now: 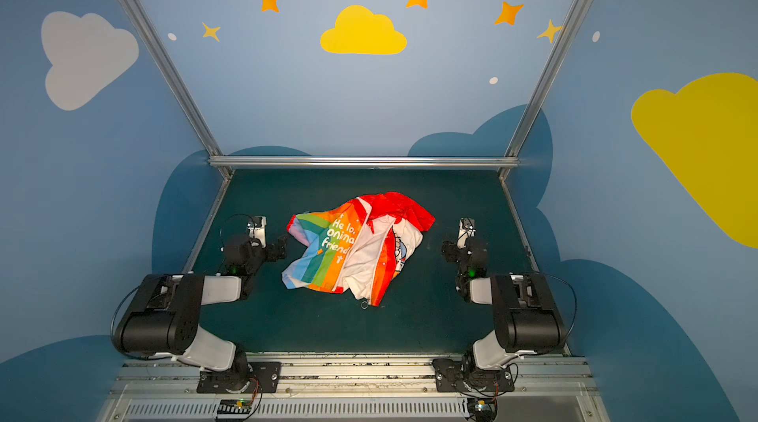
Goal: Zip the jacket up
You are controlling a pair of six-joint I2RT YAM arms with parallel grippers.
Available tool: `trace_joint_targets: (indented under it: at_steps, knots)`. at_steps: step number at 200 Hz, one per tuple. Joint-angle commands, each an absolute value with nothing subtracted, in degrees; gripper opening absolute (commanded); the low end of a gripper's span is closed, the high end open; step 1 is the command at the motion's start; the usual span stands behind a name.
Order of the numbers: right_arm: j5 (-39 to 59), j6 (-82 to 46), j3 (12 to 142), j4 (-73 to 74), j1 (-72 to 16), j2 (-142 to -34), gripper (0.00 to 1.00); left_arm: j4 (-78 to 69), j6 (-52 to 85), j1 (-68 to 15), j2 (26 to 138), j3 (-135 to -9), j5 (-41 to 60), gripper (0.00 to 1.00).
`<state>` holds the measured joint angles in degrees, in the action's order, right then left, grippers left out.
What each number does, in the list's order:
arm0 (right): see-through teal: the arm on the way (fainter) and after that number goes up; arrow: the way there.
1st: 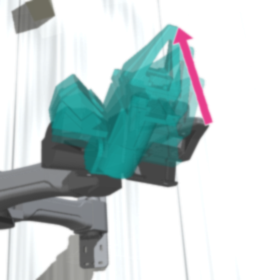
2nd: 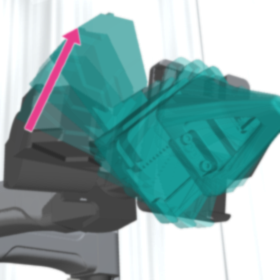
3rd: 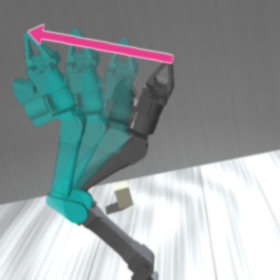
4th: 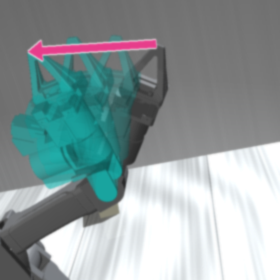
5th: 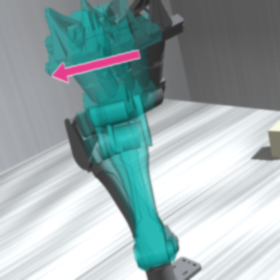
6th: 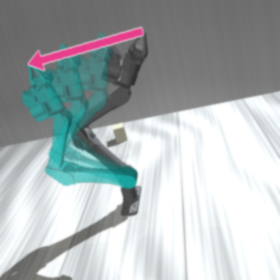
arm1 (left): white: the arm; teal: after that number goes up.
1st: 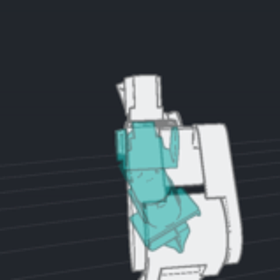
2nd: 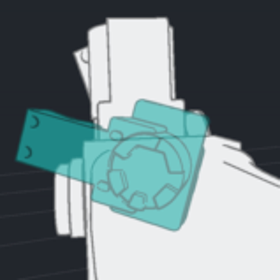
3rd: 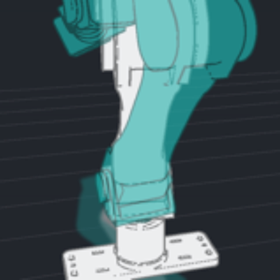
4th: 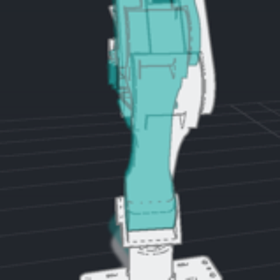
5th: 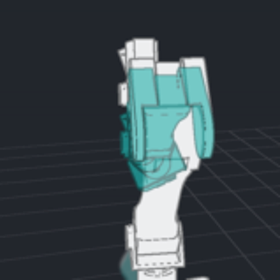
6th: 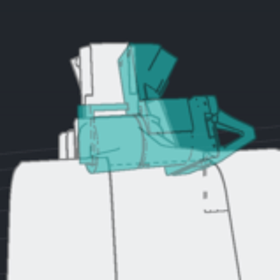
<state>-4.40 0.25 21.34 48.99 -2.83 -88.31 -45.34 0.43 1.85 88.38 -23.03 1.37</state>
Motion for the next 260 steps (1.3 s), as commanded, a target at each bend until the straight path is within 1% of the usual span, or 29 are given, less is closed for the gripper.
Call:
trace_joint_targets:
  at_steps: [1,6,17,30,39,46,55,62,76,88,102,119,124,144,163,179,213,228,260]
  knots:
    - [-5.2,1.3,22.9,47.2,-4.1,-84.4,0.88,-44.4,0.2,2.0,87.4,-23.7,1.8,0.99]
    - [-6.8,1.5,24.9,41.9,-5.2,-81.7,0.88,-44.6,0.6,2.0,86.7,-23.5,1.6,0.99]
    - [-13.0,-2.1,32.0,21.9,-7.4,-76.5,0.88,-42.5,0.3,1.5,83.6,-24.3,-1.2,0.99]
    - [-14.9,-9.1,38.1,5.9,-8.8,-73.0,0.88,-29.2,1.8,0.3,78.1,-28.8,-7.2,0.99]
    - [-16.0,-14.3,43.2,-3.6,-10.8,-71.4,0.88,-18.7,6.5,0.0,75.3,-33.4,-9.0,0.99]
    - [-16.1,-19.0,46.5,-11.5,-12.5,-70.4,0.88,-10.1,10.2,0.0,73.9,-37.1,-8.0,0.99]
    - [-14.5,-25.5,49.8,-19.9,-15.2,-69.8,0.88,-2.0,10.4,0.0,73.0,-41.1,-3.8,0.99]
    - [-11.9,-28.8,51.5,-24.1,-17.8,-69.7,0.88,3.8,11.6,-0.5,72.5,-44.0,-2.1,0.99]
    - [-10.2,-36.1,53.7,-29.3,-24.9,-70.0,0.88,14.7,17.0,-1.3,71.7,-48.7,1.4,0.99]
    - [-7.6,-41.3,53.5,-28.8,-30.9,-70.6,0.88,20.6,21.6,-2.8,70.5,-50.0,5.7,0.99]
    - [-4.6,-48.0,52.8,-26.4,-36.7,-72.0,0.88,23.2,26.1,-5.5,68.5,-48.6,11.4,0.99]
    - [-1.4,-54.3,51.7,-20.9,-42.0,-74.0,0.88,25.2,32.1,-9.4,65.6,-45.5,13.0,0.99]
    - [-0.6,-56.0,51.5,-19.5,-43.3,-74.6,0.88,25.4,33.8,-10.4,64.9,-44.5,15.3,0.99]
    - [2.1,-61.3,49.3,-11.3,-47.3,-76.4,0.88,25.5,40.3,-14.1,61.0,-39.3,15.6,0.99]
    - [6.2,-65.2,45.8,-2.7,-48.4,-78.7,0.88,21.8,45.1,-16.3,57.4,-32.5,15.7,0.99]
    - [9.9,-67.6,43.8,2.5,-48.7,-80.6,0.88,18.7,49.5,-17.0,55.3,-28.0,16.8,0.98]
    - [11.2,-67.6,43.4,4.0,-49.6,-82.0,0.88,12.1,54.3,-17.6,53.3,-23.3,19.1,0.92]
    - [11.7,-67.8,42.7,5.3,-49.6,-82.5,0.88,9.0,56.3,-17.7,55.1,-21.9,20.2,0.88]
    - [12.5,-68.4,42.0,6.7,-49.6,-83.3,0.88,2.2,58.6,-17.9,62.5,-21.5,24.0,0.78]
